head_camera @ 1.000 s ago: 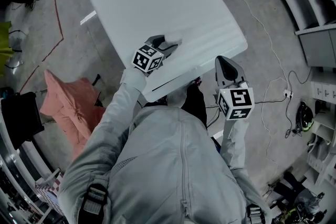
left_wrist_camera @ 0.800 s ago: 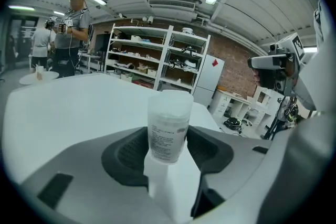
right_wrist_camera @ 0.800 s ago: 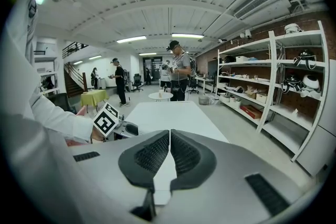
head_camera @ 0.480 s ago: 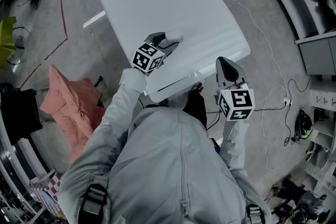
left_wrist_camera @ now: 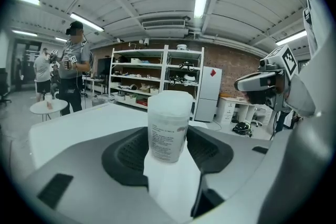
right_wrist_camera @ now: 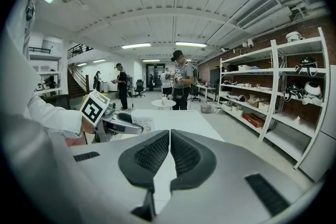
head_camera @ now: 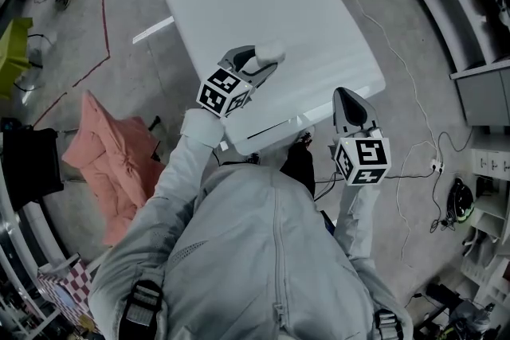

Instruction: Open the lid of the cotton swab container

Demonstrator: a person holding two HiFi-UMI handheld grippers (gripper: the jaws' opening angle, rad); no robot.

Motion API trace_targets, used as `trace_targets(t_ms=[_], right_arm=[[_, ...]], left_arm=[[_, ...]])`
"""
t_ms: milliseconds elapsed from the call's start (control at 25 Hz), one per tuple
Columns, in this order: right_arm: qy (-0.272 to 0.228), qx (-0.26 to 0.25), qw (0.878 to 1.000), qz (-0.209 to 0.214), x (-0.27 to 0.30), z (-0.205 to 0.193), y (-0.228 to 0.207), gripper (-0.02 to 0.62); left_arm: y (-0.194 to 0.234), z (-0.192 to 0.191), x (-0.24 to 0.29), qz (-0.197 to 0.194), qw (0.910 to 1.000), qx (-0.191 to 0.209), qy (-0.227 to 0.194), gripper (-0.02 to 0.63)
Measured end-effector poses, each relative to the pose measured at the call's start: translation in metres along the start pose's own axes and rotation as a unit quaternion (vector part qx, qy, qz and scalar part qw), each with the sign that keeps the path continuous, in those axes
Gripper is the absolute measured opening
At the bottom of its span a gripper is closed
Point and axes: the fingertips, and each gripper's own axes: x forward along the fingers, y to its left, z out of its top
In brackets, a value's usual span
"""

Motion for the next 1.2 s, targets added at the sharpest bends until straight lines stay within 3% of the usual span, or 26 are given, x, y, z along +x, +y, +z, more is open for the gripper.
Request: trace_targets(t_ms=[600,1200], right_arm=[[-0.024,0.005,1.0,0.009,-0.007,0.014,0.021,0.035],[-0.03,0.019,0.999,0.022,-0.019,0.01,0.033,0.035]], left_arm=[[-0.028,0.033,-0.061,0.0,0.9993,0.026,-0.027,0.239],[-0.067,0.028,-0.085,-0.026,0.9988,0.026,-0.033,0.238]])
